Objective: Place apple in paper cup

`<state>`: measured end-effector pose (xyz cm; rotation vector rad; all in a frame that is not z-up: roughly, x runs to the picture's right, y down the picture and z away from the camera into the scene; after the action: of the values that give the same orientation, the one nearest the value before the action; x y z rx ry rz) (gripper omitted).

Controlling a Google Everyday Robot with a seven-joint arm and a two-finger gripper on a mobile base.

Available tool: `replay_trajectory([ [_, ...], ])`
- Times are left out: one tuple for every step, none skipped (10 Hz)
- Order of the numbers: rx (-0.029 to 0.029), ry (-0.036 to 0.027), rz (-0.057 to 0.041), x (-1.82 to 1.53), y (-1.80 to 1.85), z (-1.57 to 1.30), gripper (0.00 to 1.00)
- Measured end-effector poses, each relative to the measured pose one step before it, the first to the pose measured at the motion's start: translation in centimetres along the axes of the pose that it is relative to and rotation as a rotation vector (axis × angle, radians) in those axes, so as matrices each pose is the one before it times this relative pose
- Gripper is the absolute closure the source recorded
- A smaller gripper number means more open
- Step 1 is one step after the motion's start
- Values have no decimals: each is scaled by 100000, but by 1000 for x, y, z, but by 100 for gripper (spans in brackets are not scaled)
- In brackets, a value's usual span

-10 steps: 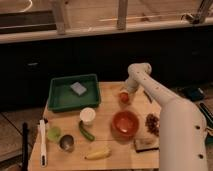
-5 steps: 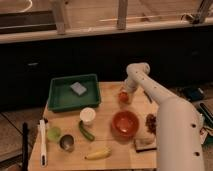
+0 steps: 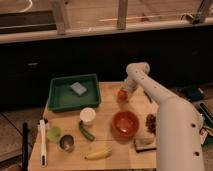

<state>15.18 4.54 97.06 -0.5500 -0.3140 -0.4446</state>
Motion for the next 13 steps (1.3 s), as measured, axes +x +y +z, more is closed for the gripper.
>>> replay_trajectory([
  [-569, 156, 33, -123, 76, -493, 90],
  [159, 207, 85, -105, -129, -678, 91],
  [-316, 83, 39, -109, 48, -161, 91],
  [-227, 206, -77, -130, 6, -111, 94],
  [23, 314, -73, -83, -47, -185, 96],
  [51, 427, -192, -130, -99, -301, 96],
  [35, 574, -624, -412, -206, -651, 96],
  [310, 311, -249, -221, -196, -547, 96],
  [-706, 399, -292, -223, 131, -455, 96],
  [-284, 599, -419, -129, 91, -220, 96],
  [-72, 592, -819, -271, 1, -245, 96],
  [-9, 562, -947, -250, -1, -241, 96],
  [-39, 902, -1300, -407, -79, -603, 96],
])
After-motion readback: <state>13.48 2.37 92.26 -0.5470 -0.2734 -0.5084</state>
